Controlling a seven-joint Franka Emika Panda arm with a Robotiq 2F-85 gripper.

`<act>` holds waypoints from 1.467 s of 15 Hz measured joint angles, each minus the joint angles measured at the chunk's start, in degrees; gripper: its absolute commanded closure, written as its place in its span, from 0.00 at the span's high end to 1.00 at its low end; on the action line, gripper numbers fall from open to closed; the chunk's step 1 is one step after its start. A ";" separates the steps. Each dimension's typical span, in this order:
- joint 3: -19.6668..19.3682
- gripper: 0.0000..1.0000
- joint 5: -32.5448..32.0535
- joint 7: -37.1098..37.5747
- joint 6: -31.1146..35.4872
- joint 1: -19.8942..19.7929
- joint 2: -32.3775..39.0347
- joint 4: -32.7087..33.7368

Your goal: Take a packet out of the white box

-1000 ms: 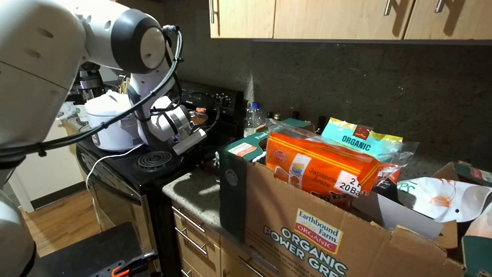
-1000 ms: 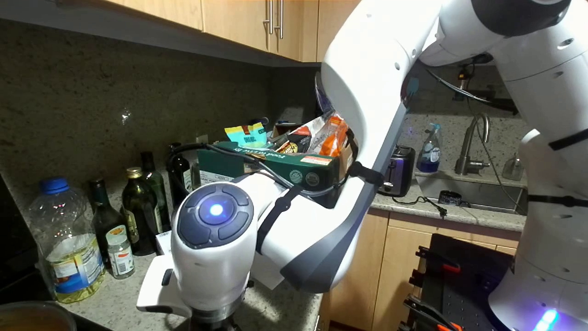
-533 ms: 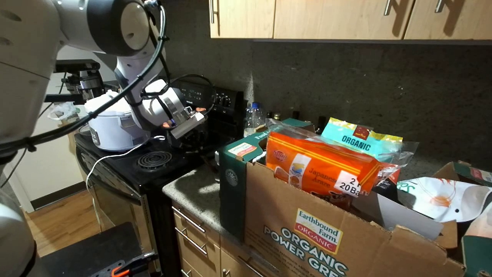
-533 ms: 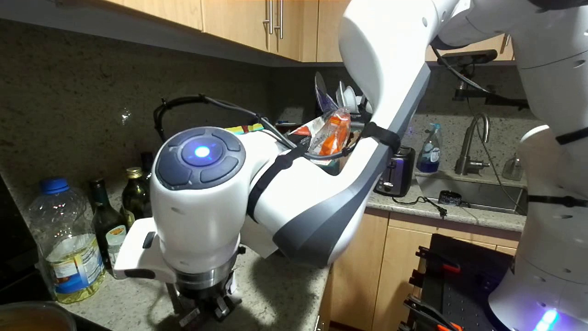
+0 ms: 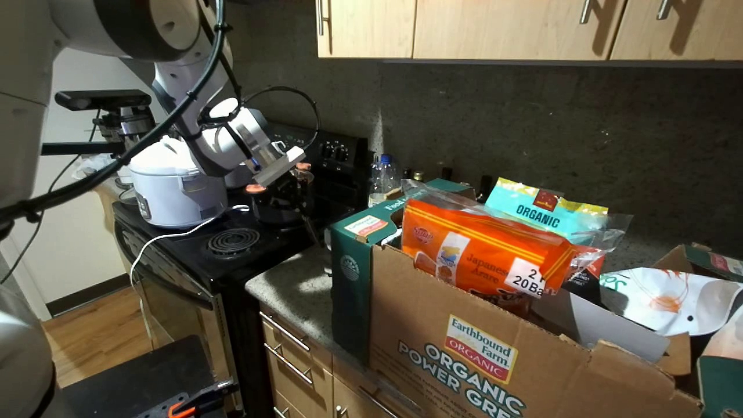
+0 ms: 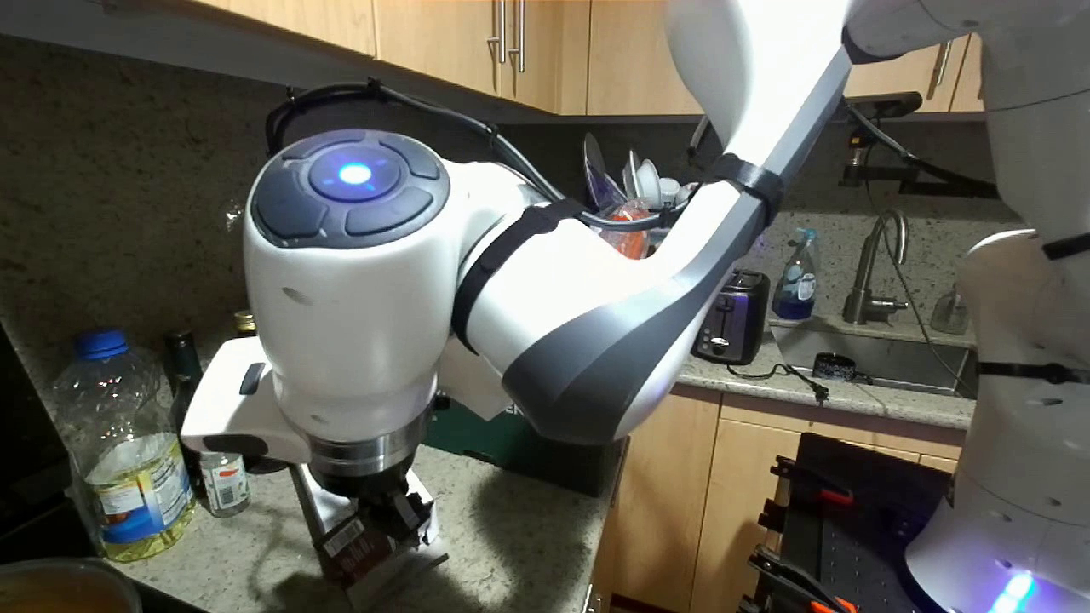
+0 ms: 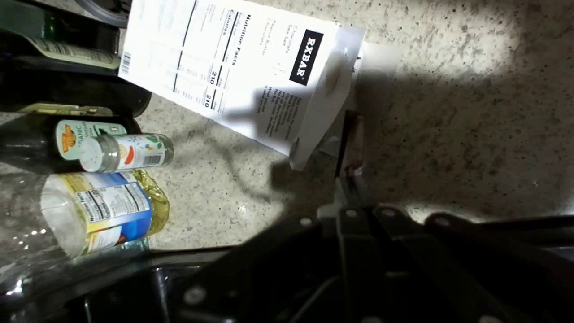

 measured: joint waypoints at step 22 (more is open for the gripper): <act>-1.07 0.00 1.53 20.29 -11.30 0.57 -4.42 -11.27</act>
